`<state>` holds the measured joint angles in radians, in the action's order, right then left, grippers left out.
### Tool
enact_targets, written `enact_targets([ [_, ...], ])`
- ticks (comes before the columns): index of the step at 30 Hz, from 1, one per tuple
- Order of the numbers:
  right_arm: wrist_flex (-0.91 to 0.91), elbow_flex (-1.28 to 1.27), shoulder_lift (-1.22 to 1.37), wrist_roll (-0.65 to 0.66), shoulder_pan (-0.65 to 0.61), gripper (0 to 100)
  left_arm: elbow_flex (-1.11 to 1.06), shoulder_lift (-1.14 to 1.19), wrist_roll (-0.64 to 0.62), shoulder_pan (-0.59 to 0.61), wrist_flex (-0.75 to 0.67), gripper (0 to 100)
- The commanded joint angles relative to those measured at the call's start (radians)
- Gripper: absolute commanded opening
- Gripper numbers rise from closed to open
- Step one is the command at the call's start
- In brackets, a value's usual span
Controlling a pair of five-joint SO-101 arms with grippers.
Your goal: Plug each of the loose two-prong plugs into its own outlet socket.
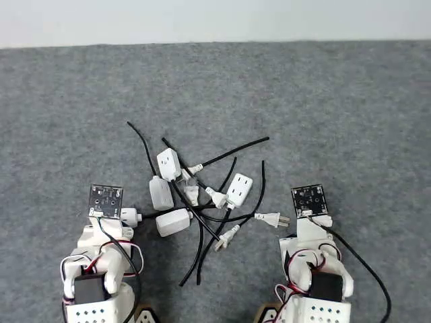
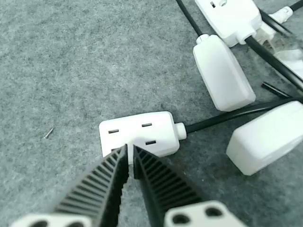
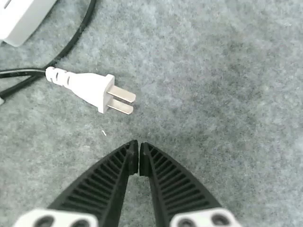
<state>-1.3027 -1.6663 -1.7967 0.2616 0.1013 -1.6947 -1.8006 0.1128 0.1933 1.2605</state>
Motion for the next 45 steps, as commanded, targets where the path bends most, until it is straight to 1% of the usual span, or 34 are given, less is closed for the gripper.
enact_targets([
  [1, -0.002, -0.017, -0.01, -0.009, 0.007, 0.9, 0.012, -0.021, -0.008, 0.002, 0.003, 1],
  [33, -0.002, -0.017, -0.01, -0.011, 0.004, 0.9, 0.013, -0.021, -0.005, 0.005, 0.003, 1],
  [37, -0.002, -0.017, -0.01, -0.008, 0.012, 1.1, 0.099, -0.021, -0.003, 0.005, 0.002, 1],
  [38, -0.002, -0.017, -0.01, -0.006, 0.012, 1.2, 0.122, -0.021, -0.003, 0.005, -0.005, 1],
  [40, 0.012, -0.017, -0.01, -0.006, 0.012, 1.2, 0.148, -0.021, -0.003, 0.003, -0.061, 1],
  [43, 0.099, -0.015, -0.01, -0.005, 0.039, 1.2, 0.157, -0.021, -0.006, -0.002, -0.172, 1],
  [45, 0.199, -0.015, -0.01, -0.005, 0.073, 1.2, 0.159, -0.02, -0.012, -0.002, -0.198, 2],
])
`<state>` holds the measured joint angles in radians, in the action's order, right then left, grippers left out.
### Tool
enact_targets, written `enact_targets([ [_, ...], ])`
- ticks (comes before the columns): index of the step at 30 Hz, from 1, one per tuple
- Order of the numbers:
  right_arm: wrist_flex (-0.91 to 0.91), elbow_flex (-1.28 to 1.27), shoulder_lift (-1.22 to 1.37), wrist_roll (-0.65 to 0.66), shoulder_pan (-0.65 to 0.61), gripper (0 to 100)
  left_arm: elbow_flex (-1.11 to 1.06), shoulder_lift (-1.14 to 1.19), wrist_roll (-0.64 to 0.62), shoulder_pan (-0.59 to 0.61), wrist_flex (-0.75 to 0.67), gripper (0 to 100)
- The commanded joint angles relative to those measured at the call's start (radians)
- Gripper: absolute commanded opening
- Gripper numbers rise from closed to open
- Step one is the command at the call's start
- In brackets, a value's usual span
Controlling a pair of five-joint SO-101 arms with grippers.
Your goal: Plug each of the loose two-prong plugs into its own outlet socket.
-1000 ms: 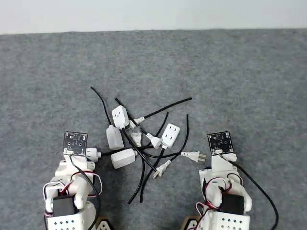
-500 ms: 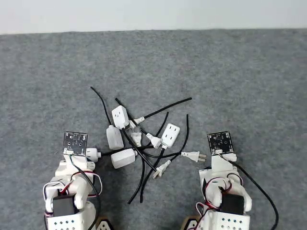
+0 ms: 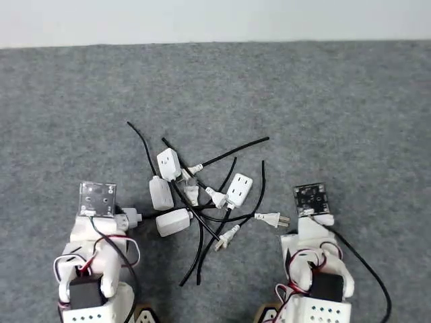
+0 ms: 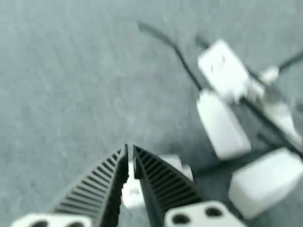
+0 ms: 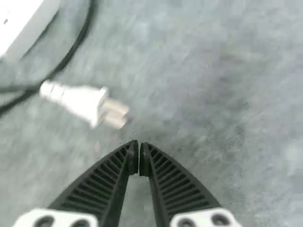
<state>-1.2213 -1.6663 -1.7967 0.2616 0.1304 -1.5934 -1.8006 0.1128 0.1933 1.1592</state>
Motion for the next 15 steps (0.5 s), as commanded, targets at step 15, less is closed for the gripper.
enact_targets([
  [15, 0.116, 0.167, 0.016, -0.114, 0.03, 0.8, 0.526, 0.703, -0.066, -0.19, 0.014, 13],
])
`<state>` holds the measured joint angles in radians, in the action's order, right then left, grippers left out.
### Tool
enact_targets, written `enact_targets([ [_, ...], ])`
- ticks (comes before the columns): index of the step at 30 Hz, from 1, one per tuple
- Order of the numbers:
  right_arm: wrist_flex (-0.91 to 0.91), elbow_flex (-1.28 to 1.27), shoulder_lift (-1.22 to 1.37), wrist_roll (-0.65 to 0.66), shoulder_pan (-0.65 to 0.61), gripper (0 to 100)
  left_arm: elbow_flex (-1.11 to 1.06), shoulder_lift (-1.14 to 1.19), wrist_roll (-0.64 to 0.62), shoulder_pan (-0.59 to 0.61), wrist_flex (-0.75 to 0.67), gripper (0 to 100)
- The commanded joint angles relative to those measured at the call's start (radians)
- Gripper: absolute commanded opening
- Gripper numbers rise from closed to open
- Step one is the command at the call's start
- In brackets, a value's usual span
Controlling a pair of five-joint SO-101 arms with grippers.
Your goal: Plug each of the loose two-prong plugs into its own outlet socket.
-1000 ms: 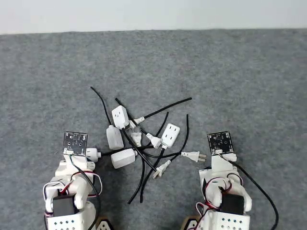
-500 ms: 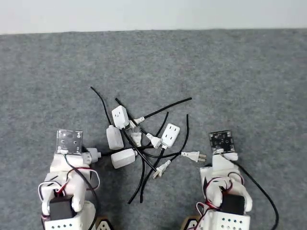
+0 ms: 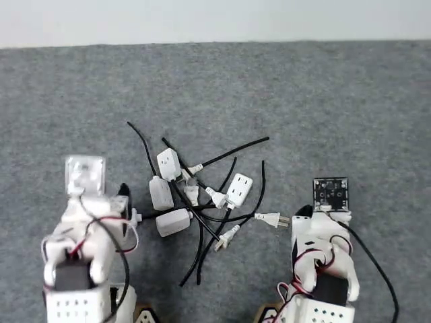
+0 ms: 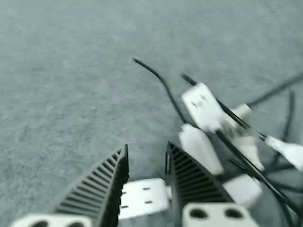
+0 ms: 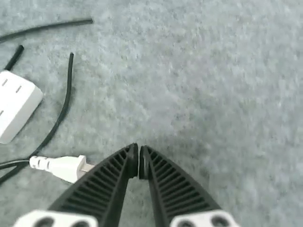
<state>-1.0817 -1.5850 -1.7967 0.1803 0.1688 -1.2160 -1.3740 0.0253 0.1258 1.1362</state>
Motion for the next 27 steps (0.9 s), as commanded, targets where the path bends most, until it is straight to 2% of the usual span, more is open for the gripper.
enact_targets([
  [1, -0.025, 0.092, 0.039, -0.043, -0.008, 0.8, 0.165, 0.338, 0.057, -0.167, 0.046, 13],
  [6, 0.036, 0.138, 0.3, -0.064, -0.002, 1.2, 0.162, 0.482, 0.219, -0.353, 0.041, 12],
  [12, 0.311, 0.19, 0.717, -0.098, 0.054, 1.2, 0.153, 0.486, 0.345, -0.551, 0.049, 13],
  [16, 0.328, 0.292, 0.926, -0.101, 0.087, 1.2, 0.094, 0.486, 0.482, -0.64, 0.083, 12],
  [20, 0.328, 0.364, 1.059, -0.101, 0.104, 1.2, -0.007, 0.485, 0.571, -0.64, 0.04, 12],
  [27, 0.328, 0.388, 1.098, -0.1, 0.107, 1.3, -0.097, 0.485, 0.71, -0.453, -0.153, 13],
])
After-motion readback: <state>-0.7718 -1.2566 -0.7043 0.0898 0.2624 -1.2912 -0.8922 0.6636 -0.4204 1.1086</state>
